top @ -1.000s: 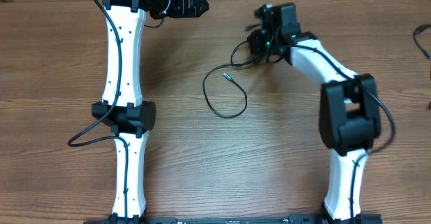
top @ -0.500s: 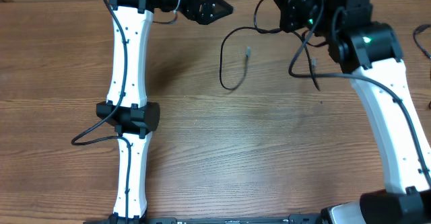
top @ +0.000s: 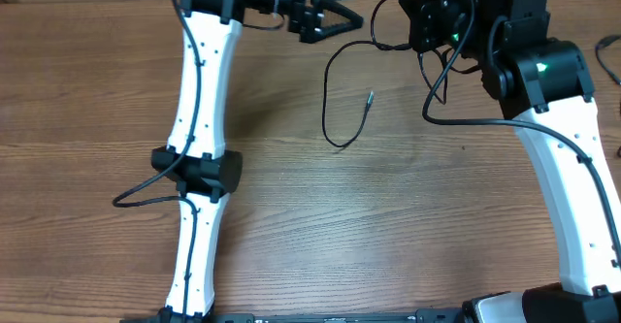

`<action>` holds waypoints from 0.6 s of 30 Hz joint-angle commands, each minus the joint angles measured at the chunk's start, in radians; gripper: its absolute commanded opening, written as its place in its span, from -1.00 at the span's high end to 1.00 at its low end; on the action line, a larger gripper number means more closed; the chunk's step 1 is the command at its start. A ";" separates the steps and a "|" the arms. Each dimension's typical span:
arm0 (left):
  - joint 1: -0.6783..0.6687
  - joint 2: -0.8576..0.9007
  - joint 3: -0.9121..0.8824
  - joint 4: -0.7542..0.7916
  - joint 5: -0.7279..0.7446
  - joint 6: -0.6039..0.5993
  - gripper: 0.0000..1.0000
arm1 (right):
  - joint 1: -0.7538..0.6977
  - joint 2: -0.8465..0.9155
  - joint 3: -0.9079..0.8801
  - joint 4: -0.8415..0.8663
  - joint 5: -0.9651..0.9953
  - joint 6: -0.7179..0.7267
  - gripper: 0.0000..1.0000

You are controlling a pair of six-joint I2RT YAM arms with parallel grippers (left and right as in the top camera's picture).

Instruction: Untangle cables

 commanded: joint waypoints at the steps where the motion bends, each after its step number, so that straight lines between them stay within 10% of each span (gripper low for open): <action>1: -0.046 -0.012 0.019 -0.014 -0.274 0.023 -0.99 | -0.002 -0.061 0.001 0.006 -0.033 -0.008 0.92; 7: -0.070 -0.012 0.019 0.006 -0.346 0.024 -0.91 | -0.001 -0.113 0.001 0.005 -0.056 -0.008 0.92; 11: -0.069 -0.012 0.019 0.016 -0.346 0.023 0.92 | -0.001 -0.138 0.001 -0.003 -0.074 -0.007 0.92; 18: -0.069 -0.012 0.019 0.016 -0.346 0.019 0.91 | -0.001 -0.144 0.001 -0.012 -0.134 -0.007 0.92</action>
